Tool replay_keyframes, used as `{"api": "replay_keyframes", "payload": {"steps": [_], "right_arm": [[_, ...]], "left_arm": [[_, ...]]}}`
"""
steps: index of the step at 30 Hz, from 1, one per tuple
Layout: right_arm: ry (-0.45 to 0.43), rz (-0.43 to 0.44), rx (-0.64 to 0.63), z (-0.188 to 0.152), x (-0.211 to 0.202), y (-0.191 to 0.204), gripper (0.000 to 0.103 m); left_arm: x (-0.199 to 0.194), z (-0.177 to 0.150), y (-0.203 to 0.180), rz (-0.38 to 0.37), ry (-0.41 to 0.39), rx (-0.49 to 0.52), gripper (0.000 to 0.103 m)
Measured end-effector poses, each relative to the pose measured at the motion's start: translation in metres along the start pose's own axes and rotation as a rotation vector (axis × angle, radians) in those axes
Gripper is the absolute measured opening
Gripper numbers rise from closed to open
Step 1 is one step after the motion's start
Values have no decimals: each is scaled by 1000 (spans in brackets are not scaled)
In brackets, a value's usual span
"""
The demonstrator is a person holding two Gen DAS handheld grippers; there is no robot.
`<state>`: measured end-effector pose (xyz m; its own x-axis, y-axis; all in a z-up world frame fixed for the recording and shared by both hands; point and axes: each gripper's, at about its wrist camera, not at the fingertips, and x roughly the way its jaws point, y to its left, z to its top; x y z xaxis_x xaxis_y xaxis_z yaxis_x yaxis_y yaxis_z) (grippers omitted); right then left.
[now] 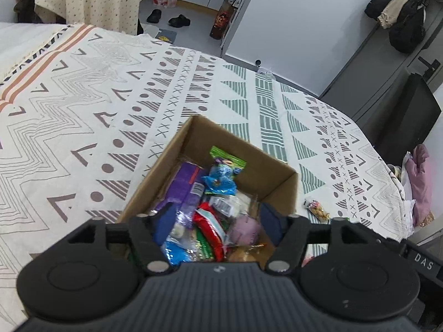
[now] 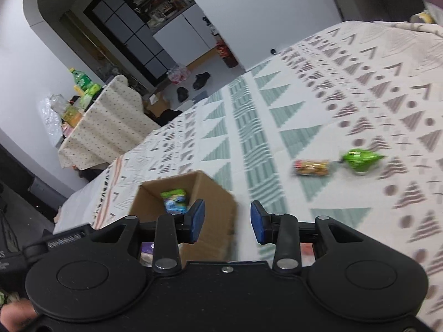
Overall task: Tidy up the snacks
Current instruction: 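Carry the red bar and purple packet over the box and open both grippers, then move both grippers back toward the orange packet and green candy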
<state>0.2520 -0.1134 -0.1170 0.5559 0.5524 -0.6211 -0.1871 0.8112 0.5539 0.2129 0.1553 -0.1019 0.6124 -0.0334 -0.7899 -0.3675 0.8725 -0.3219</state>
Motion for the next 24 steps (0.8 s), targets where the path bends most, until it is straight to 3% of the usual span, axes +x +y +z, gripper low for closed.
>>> {"api": "replay_keyframes", "payload": {"steps": [9, 14, 18, 20, 24], "right_arm": [[-11, -30, -27, 2, -35, -24, 60], [-25, -40, -52, 5, -54, -35, 78], [-28, -42, -73, 8, -69, -45, 81], [-39, -46, -81, 10, -76, -50, 91], [-42, -50, -120, 15, -88, -61, 97]], "left_arm": [[-13, -14, -37, -16, -6, 30, 84], [-17, -26, -57, -29, 2, 40, 87], [-19, -35, -74, -36, 21, 58, 87], [-23, -40, -83, -37, 19, 71, 88], [-30, -48, -100, -35, 11, 87, 91]]}}
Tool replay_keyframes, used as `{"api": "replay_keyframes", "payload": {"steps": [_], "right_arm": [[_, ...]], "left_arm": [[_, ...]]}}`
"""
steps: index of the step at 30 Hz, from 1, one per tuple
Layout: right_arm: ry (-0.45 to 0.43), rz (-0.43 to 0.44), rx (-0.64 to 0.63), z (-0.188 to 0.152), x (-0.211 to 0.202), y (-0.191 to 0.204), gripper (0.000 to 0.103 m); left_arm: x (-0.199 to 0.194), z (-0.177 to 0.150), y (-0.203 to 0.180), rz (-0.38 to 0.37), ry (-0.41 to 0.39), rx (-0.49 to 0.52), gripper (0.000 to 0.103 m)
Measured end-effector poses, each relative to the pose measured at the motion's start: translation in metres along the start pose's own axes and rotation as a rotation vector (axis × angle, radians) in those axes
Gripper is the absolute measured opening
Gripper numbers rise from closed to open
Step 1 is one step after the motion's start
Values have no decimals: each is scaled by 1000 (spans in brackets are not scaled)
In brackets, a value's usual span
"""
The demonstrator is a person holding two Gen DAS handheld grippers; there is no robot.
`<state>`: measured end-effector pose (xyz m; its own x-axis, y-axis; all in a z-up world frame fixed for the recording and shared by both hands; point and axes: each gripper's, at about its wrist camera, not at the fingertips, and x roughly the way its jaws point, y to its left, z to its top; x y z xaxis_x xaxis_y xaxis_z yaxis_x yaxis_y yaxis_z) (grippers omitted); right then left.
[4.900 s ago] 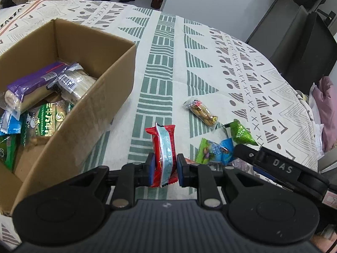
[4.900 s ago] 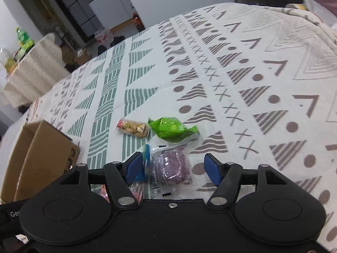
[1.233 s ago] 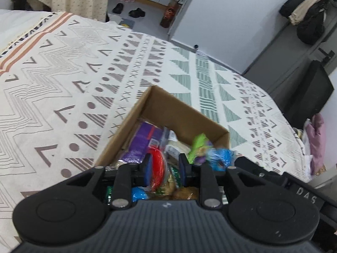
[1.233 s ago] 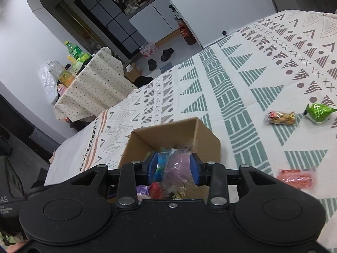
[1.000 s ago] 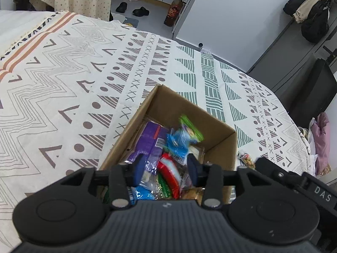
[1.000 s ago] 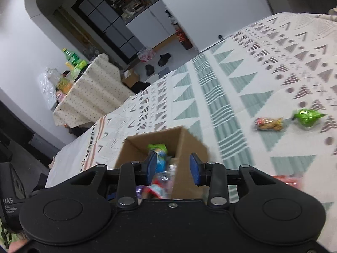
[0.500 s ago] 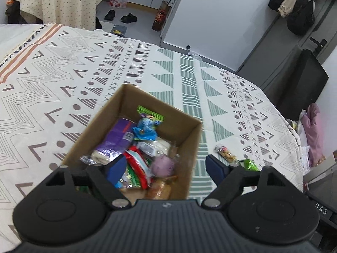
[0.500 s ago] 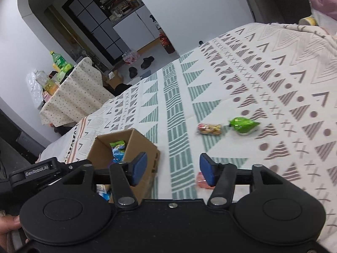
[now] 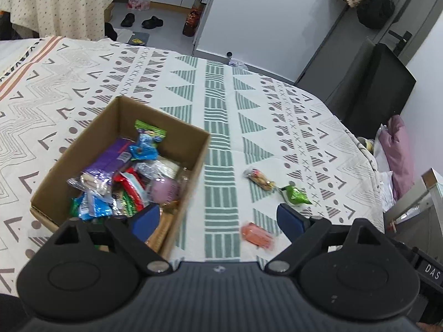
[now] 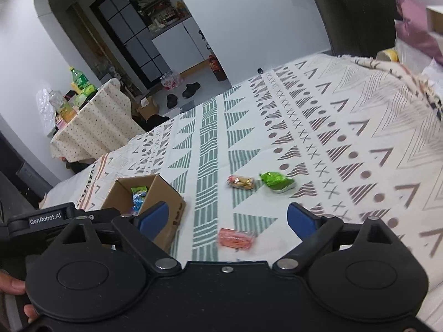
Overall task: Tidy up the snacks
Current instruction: 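Move both grippers back toward the orange packet and green candy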
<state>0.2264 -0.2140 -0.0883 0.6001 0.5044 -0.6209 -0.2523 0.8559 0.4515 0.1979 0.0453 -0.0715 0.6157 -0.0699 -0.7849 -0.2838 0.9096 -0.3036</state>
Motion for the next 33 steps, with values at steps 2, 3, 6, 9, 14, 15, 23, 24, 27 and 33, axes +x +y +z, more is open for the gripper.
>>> {"api": "replay_keyframes", "payload": {"steps": [2, 3, 6, 9, 14, 15, 23, 24, 27, 33], "right_arm": [[-8, -6, -13, 1, -5, -6, 103], [-10, -6, -19, 1, -7, -9, 103], [3, 5, -16, 3, -11, -17, 103], [8, 5, -38, 4, -15, -22, 103], [-19, 18, -4, -2, -11, -43, 103], [-12, 29, 20, -3, -8, -48, 103], [-44, 57, 24, 0, 1, -57, 103], [-44, 59, 26, 1, 2, -58, 103], [-50, 50, 40, 3, 6, -65, 103], [-24, 41, 85, 4, 13, -79, 103]], "left_arm": [[-1, -3, -8, 3, 2, 7, 91], [-1, -6, -12, 7, 5, 9, 91], [0, -13, -22, 15, 10, 10, 91], [2, -19, -31, 29, 19, 4, 92], [6, -29, -46, 37, 25, 0, 94], [7, -31, -49, 40, 26, 4, 94], [24, -47, -67, 72, 10, -7, 96], [27, -49, -67, 79, 15, -13, 96], [36, -53, -70, 109, 29, -30, 96], [53, -61, -76, 117, 20, -75, 96]]}}
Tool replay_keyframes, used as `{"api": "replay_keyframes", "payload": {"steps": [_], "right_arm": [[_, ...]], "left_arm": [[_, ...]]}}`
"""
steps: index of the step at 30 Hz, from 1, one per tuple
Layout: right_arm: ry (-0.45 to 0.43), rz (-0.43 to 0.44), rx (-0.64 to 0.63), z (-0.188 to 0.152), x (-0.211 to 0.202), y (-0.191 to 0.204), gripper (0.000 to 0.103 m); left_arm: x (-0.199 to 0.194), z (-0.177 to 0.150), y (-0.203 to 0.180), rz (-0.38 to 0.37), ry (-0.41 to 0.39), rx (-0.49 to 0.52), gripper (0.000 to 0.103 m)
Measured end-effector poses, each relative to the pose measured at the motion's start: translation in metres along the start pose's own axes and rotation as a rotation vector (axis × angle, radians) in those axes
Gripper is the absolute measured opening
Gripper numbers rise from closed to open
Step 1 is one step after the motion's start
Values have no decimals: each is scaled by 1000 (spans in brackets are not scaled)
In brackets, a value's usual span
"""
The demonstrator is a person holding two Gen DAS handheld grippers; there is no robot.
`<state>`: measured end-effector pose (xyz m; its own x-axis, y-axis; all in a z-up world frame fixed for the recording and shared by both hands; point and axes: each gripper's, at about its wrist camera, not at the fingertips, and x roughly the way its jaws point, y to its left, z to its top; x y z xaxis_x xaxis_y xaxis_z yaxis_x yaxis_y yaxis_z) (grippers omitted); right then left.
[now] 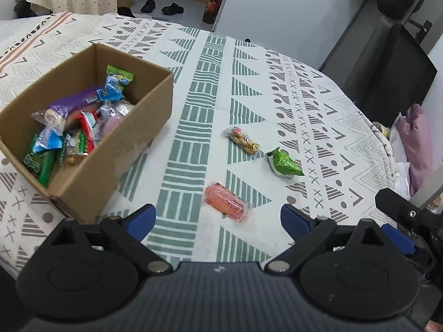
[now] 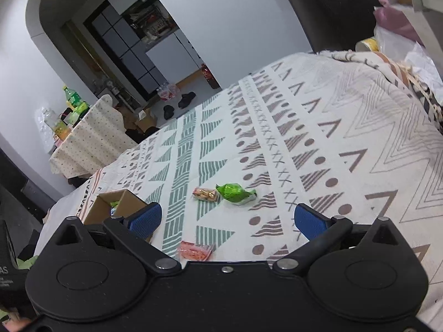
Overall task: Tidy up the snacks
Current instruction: 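Move both grippers back toward the orange packet and green candy, then grasp the orange packet with the left gripper while the right approaches the green candy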
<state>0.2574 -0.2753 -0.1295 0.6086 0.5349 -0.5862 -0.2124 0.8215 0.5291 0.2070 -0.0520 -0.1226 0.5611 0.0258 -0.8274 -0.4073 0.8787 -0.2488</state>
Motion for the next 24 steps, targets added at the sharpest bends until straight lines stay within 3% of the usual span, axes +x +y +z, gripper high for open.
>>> {"api": "replay_keyframes", "payload": {"steps": [8, 16, 18, 24], "right_arm": [[43, -15, 53, 0, 11, -20, 102], [73, -16, 75, 0, 18, -29, 98], [74, -11, 77, 0, 19, -30, 98], [100, -10, 73, 0, 27, -30, 98]], "left_arm": [[24, -11, -11, 9, 1, -55, 93], [46, -20, -15, -10, 15, -106, 77], [49, -21, -13, -17, 17, -134, 69], [57, -19, -6, -30, -10, -208, 65]]}}
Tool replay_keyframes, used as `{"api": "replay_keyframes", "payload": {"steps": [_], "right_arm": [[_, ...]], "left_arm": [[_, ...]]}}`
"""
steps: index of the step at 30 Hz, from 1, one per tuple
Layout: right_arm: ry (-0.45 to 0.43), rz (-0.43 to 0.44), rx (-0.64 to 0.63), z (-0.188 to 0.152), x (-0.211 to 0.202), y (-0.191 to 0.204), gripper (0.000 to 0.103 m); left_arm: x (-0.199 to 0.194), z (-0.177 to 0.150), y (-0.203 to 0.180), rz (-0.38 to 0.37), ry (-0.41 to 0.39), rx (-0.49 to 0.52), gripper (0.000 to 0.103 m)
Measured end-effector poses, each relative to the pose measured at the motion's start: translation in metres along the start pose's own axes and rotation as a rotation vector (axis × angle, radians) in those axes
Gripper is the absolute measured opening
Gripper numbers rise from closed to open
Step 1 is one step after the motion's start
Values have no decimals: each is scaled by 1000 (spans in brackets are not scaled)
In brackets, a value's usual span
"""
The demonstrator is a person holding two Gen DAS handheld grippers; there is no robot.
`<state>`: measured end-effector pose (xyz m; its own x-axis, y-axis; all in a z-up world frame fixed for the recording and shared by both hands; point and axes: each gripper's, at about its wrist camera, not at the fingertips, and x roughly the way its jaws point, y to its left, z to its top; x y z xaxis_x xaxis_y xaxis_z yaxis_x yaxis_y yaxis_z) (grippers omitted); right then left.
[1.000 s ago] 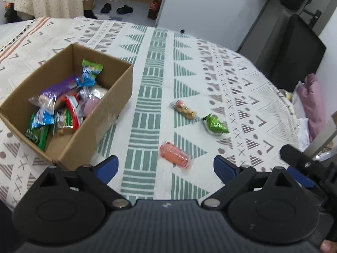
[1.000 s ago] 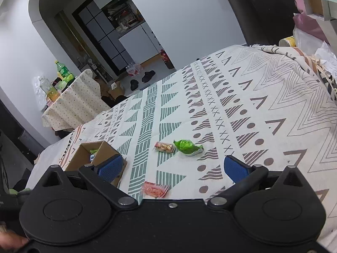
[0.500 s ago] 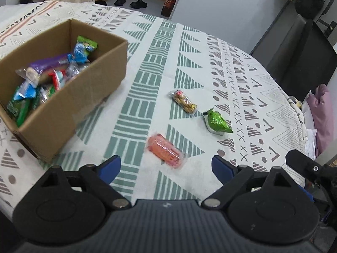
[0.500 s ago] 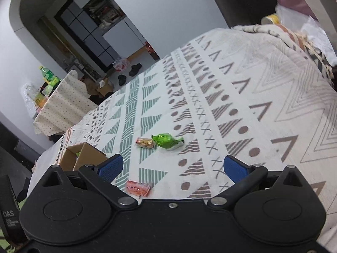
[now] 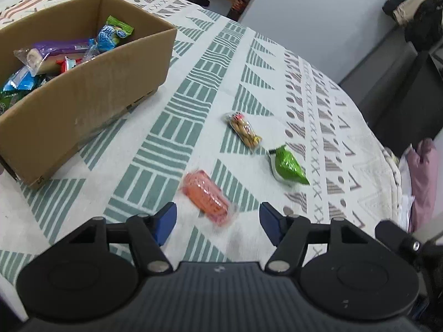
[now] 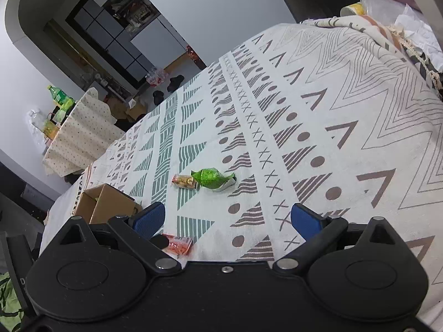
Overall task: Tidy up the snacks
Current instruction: 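Grasp the orange packet with the left gripper while the right approaches the green candy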
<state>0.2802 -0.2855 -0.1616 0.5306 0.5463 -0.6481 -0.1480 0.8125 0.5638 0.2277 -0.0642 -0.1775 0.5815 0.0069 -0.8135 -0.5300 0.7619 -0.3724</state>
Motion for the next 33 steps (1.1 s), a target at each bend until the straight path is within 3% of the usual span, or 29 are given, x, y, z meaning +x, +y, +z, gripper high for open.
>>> {"api": "replay_keyframes", "payload": {"steps": [8, 13, 16, 17, 18, 33], "right_arm": [[6, -30, -39, 1, 9, 4, 96], [13, -47, -61, 11, 25, 4, 93], [20, -41, -87, 16, 37, 7, 93], [23, -42, -100, 17, 40, 10, 92], [25, -41, -113, 18, 44, 11, 92], [38, -34, -276, 29, 92, 40, 90]], "left_arm": [[21, 1, -4, -20, 8, -40, 58], [40, 5, -6, 17, 19, -32, 54], [45, 6, -9, 43, -7, 14, 39], [46, 7, -8, 55, -9, 17, 24], [47, 9, -6, 62, -10, 15, 22], [57, 48, 5, 41, -16, 105, 19]]}}
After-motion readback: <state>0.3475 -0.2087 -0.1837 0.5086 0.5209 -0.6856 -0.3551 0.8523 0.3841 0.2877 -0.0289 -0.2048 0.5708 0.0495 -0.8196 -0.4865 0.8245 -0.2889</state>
